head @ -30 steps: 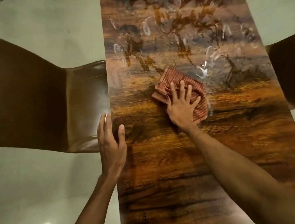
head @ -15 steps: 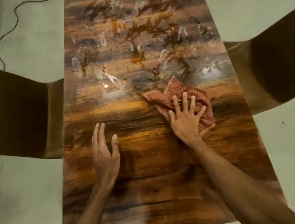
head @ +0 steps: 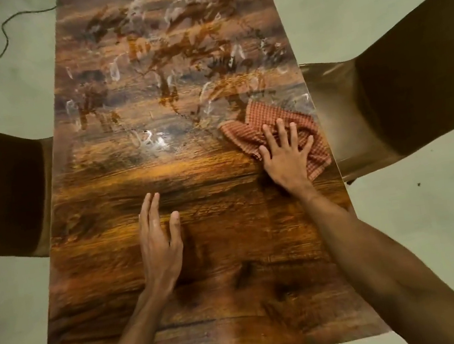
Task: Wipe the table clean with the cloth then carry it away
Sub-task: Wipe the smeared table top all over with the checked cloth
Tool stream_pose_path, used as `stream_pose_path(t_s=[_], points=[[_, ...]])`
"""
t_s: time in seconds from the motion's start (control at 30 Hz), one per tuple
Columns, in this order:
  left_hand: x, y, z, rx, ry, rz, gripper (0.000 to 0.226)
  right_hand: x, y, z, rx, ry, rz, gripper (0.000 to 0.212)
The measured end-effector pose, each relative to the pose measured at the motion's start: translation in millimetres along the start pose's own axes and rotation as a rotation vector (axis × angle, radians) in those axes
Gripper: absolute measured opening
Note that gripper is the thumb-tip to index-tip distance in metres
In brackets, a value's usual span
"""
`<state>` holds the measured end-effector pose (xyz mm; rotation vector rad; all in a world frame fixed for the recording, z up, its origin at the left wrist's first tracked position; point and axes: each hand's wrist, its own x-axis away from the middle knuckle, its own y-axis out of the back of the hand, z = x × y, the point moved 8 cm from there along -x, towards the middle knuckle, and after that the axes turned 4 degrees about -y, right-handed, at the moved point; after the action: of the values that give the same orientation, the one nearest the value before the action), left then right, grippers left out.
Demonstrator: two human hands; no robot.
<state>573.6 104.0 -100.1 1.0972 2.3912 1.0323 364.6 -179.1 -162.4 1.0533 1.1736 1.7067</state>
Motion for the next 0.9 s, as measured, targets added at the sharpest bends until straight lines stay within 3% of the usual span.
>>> stream_pose_path(t_s=[0.07, 0.2, 0.37, 0.47, 0.6, 0.67, 0.8, 0.9], points=[[6.8, -4.5, -1.2, 0.012, 0.011, 0.013, 0.056, 18.3, -6.9, 5.2, 0.018, -0.020, 0.012, 0.061], [27.4, -5.0, -3.8, 0.023, 0.010, 0.023, 0.056, 92.1, -32.1, 4.2, 0.106, 0.174, 0.051, 0.063], [59.9, 14.9, 7.6, 0.076, 0.005, 0.031, 0.057, 137.8, -25.1, -60.5, 0.041, -0.124, 0.041, 0.069], [85.1, 36.9, 26.7, 0.107, 0.008, 0.039, 0.058, 205.7, -51.7, 22.6, 0.058, -0.053, 0.059, 0.067], [122.7, 89.1, 73.1, 0.120, 0.057, -0.036, 0.059, 315.2, -115.3, 177.4, 0.061, 0.323, 0.153, 0.064], [143.3, 122.4, 109.2, 0.121, 0.095, -0.080, 0.060, 339.1, -129.0, 209.3, 0.087, 0.422, 0.176, 0.064], [182.9, 188.5, 178.5, 0.126, 0.174, -0.169, 0.061, 316.6, -128.2, 226.7, 0.076, 0.225, 0.176, 0.063], [211.4, 227.8, 218.1, 0.125, 0.213, -0.240, 0.059, 297.0, -138.1, 303.2, 0.113, 0.279, 0.203, 0.062]])
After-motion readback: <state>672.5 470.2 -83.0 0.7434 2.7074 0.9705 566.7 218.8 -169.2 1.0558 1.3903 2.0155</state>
